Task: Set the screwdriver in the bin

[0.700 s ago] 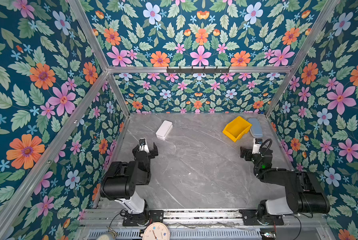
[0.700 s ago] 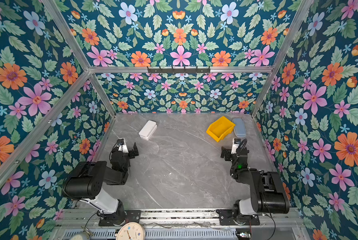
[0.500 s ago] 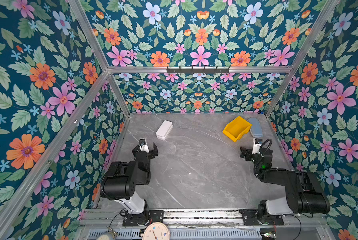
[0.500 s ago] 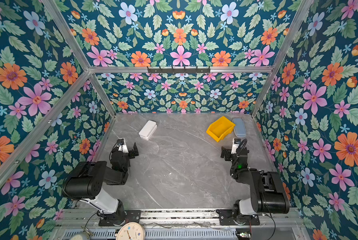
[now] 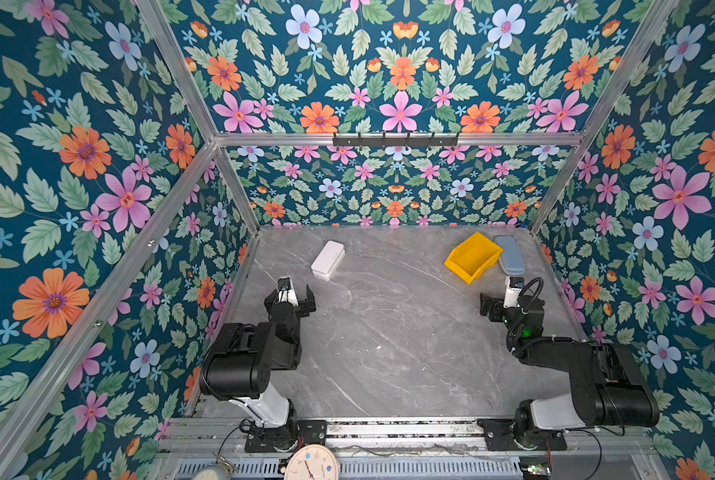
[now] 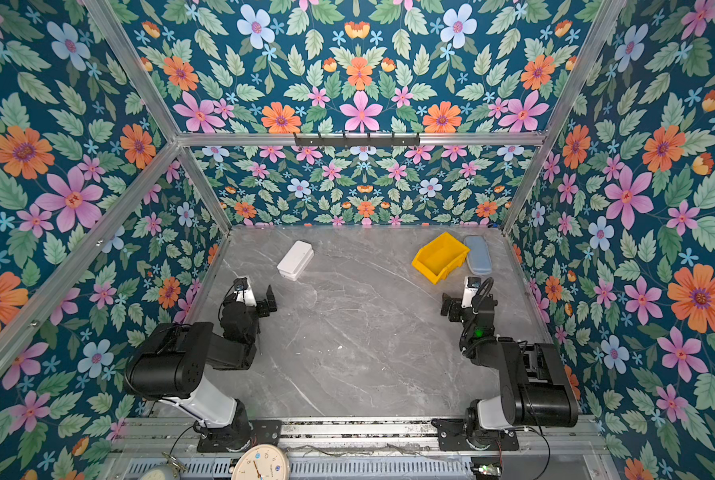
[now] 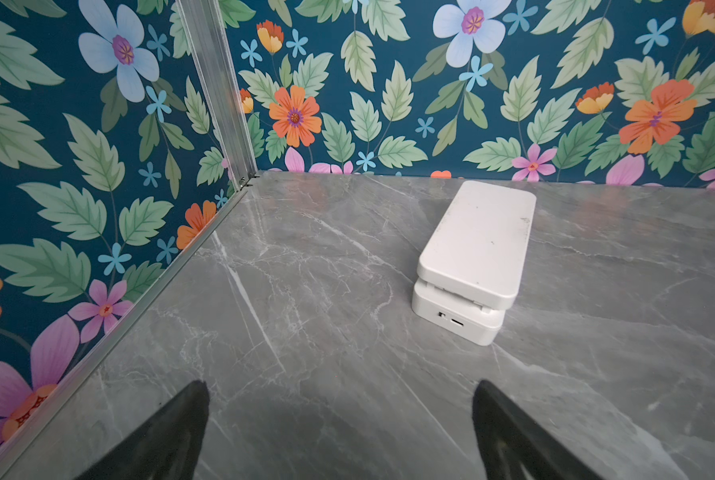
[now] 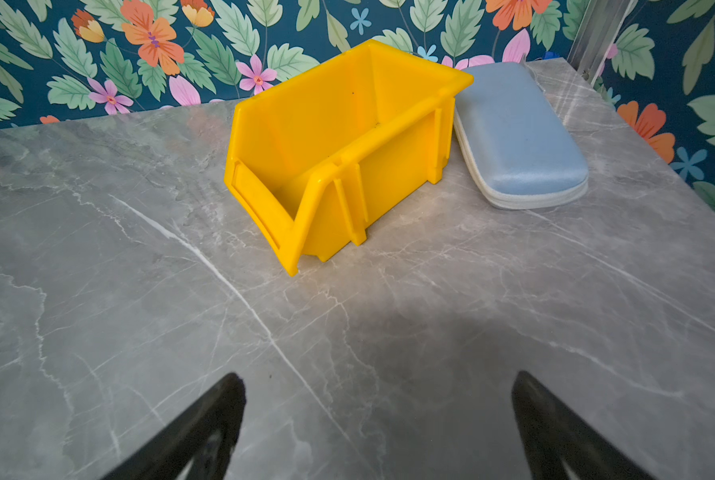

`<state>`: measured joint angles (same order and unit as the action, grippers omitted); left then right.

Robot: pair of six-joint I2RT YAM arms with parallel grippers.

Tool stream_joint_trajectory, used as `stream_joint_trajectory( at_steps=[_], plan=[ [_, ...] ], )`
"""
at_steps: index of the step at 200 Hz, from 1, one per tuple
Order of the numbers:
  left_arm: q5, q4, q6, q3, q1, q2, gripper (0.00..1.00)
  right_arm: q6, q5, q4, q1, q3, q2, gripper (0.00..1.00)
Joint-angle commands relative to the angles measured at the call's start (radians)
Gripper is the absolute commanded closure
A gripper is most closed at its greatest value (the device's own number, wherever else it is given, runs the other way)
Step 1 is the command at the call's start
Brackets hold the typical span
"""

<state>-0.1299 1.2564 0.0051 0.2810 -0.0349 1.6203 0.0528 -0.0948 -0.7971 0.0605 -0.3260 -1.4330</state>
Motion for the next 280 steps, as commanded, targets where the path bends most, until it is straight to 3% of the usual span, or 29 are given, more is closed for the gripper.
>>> stream_joint_trajectory(
  at_steps=[1,49,79,143,178,196,232,280],
  plan=[
    [0.001,0.012,-0.001,-0.001,0.001,-0.002,0.0,0.002,0.006,-0.048,-0.001,0.001,0.002,0.01],
    [-0.052,0.053,-0.006,-0.026,-0.007,-0.012,0.0,0.0,0.006,-0.05,-0.001,0.003,0.003,0.01],
    [-0.057,-0.009,-0.005,-0.039,-0.009,-0.109,0.0,-0.004,-0.01,0.003,-0.002,-0.015,0.032,0.01],
    [-0.115,-0.448,-0.009,0.034,-0.046,-0.412,0.0,-0.029,-0.108,0.277,-0.001,-0.056,0.236,0.01],
    [-0.112,-0.825,-0.073,0.152,-0.048,-0.542,0.0,-0.059,-0.142,0.472,-0.052,-0.078,0.395,0.01],
    [-0.094,-0.997,-0.108,0.208,-0.048,-0.578,0.0,-0.073,-0.123,0.578,-0.111,-0.103,0.472,0.01],
    [0.059,-1.297,-0.115,0.303,-0.048,-0.619,0.0,-0.103,-0.137,0.738,-0.217,-0.151,0.601,0.01],
    [0.104,-1.504,-0.145,0.412,-0.046,-0.563,0.0,-0.111,-0.085,0.853,-0.385,-0.232,0.679,0.01]
  ],
)
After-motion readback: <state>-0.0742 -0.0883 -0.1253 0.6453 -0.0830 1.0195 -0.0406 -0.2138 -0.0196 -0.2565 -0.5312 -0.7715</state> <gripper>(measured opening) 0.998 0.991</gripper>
